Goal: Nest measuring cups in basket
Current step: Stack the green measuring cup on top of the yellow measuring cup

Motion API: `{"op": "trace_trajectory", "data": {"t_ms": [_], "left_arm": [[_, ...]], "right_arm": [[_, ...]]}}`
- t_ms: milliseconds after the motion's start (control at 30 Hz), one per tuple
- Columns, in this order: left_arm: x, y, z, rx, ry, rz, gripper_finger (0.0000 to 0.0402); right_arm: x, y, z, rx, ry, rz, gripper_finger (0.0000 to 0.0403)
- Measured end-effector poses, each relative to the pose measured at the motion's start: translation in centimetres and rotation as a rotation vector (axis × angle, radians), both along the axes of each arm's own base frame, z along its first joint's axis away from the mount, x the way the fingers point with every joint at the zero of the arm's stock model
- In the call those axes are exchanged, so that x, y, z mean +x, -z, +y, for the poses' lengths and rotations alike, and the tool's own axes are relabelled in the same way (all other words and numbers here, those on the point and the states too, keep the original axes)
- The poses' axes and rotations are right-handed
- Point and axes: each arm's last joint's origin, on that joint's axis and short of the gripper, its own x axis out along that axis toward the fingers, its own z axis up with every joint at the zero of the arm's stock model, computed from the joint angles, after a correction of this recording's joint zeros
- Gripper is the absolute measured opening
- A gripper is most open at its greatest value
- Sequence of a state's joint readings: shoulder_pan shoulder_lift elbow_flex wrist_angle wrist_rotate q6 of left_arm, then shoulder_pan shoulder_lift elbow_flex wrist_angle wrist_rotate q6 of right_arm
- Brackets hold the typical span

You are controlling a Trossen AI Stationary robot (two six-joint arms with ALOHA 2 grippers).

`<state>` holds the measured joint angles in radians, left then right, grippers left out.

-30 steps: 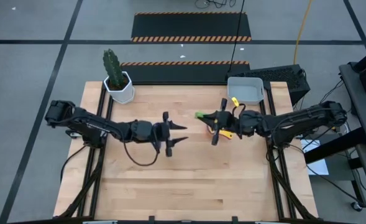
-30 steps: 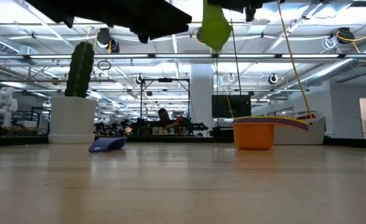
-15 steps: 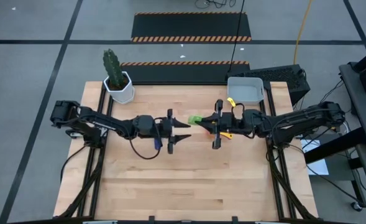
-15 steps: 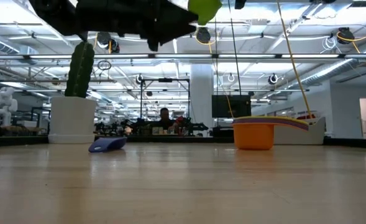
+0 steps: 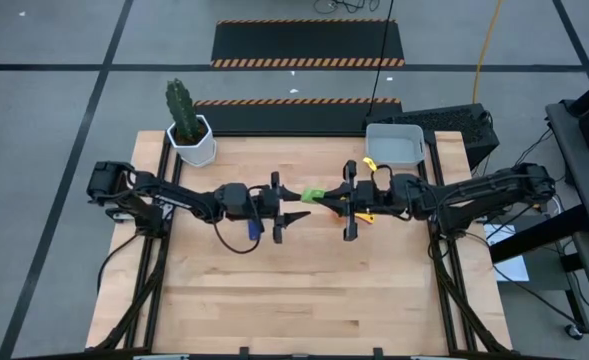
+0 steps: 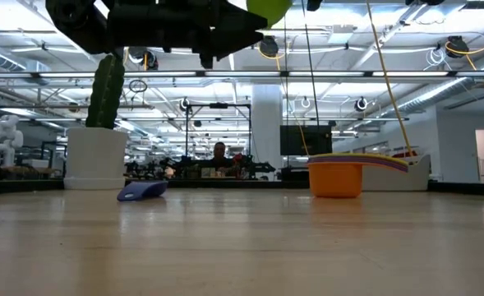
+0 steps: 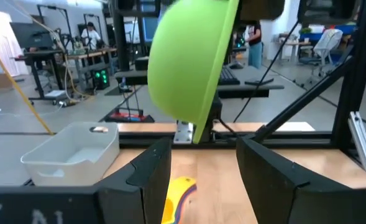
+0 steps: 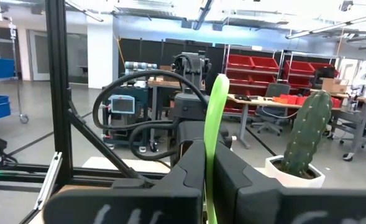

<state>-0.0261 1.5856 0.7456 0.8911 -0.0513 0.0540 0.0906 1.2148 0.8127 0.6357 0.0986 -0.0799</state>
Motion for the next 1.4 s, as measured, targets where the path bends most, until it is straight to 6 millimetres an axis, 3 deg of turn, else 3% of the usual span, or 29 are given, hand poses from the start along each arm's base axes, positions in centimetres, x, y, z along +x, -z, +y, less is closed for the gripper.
{"op": "trace_trajectory", "data": {"t_ms": [533, 1100, 1267, 1400], "left_arm": [[0.5, -0.1, 0.1, 0.025, 0.043, -0.033, 0.018], [1.1, 0.5, 0.6, 0.049, 0.097, -0.023, 0.0013], [1.1, 0.6, 0.6, 0.055, 0.107, -0.014, 0.0015], [0.7, -0.3, 0.5, 0.027, 0.144, -0.03, 0.0009]], "right_arm": [[0.4, 0.2, 0.2, -0.007, -0.051, -0.002, 0.0], [0.4, 0.4, 0.0, 0.002, -0.046, 0.014, 0.0], [0.4, 0.6, 0.0, 0.01, -0.041, 0.043, 0.0005], [0.1, 1.0, 0.0, 0.035, -0.042, 0.101, 0.0035]]}}
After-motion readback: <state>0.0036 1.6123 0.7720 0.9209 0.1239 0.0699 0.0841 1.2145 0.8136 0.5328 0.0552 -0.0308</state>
